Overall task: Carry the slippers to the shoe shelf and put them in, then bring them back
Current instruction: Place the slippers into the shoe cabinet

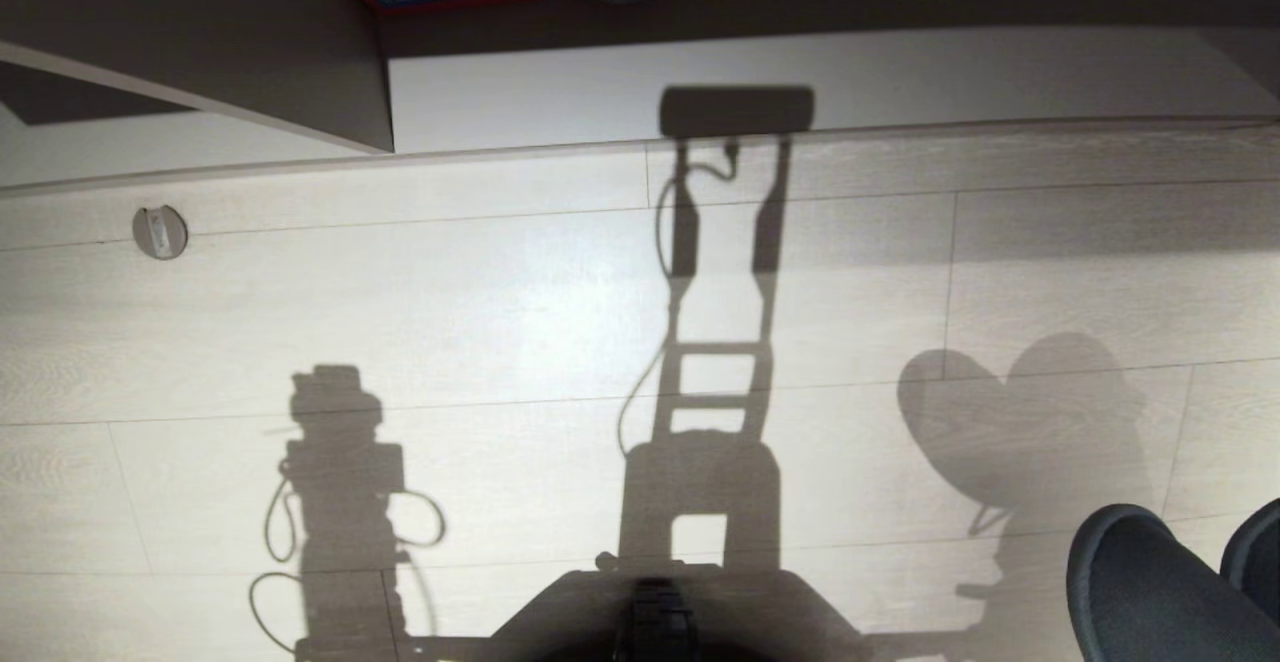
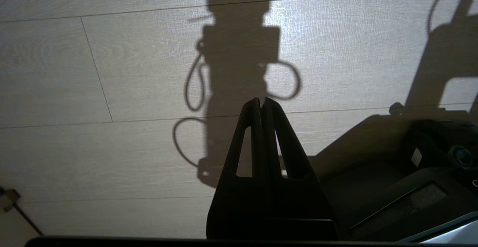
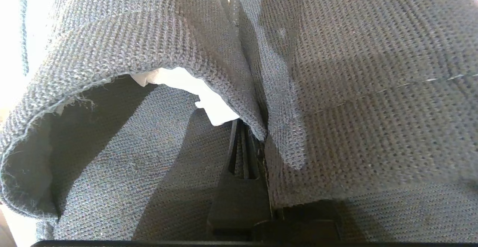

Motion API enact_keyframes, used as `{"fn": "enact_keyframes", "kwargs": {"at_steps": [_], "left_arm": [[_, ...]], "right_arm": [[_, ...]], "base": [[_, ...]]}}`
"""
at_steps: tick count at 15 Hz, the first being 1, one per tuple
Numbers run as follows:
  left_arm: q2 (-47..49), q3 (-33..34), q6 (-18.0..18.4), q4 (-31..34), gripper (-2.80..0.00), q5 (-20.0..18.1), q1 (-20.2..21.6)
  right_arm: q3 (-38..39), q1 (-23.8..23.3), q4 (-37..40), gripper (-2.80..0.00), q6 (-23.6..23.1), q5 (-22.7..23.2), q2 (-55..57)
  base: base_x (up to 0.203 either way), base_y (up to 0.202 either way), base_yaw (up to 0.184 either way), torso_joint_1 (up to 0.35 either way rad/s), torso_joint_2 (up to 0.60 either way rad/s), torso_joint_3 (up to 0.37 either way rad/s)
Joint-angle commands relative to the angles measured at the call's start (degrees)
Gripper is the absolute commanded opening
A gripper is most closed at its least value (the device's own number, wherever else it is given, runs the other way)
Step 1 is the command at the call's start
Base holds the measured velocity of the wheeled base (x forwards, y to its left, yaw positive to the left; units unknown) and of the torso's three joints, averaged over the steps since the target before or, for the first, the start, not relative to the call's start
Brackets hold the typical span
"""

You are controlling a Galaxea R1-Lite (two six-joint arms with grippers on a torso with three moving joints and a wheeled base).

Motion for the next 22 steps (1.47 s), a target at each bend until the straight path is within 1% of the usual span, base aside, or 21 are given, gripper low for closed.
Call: {"fn": "enact_keyframes", "kwargs": {"at_steps": [1, 19, 21, 22], "left_arm": [[0.0, 0.0, 0.0, 0.0, -2.80, 0.0, 0.0], [0.0, 0.0, 0.0, 0.0, -2.80, 0.0, 0.0], [0.0, 0.0, 0.1, 0.0, -2.80, 0.0, 0.0], [0.0, 0.0, 0.1, 0.0, -2.80, 0.0, 0.0]], "right_arm": [[0.0, 0.0, 0.0, -2.80, 0.0, 0.0, 0.0], [-0.5, 0.0, 0.4, -2.80, -0.4, 0.0, 0.0], [-5.7, 0.0, 1.3, -2.80, -0.6, -0.1, 0.5], [-9.8, 0.0, 2.8, -2.80, -0.6, 0.0, 2.3]], "base": [[0.000, 0.000, 0.000, 0.000, 0.00, 0.000], [0.000, 0.000, 0.000, 0.000, 0.00, 0.000], [0.000, 0.000, 0.000, 0.000, 0.00, 0.000], [0.000, 0.000, 0.000, 0.000, 0.00, 0.000]]}}
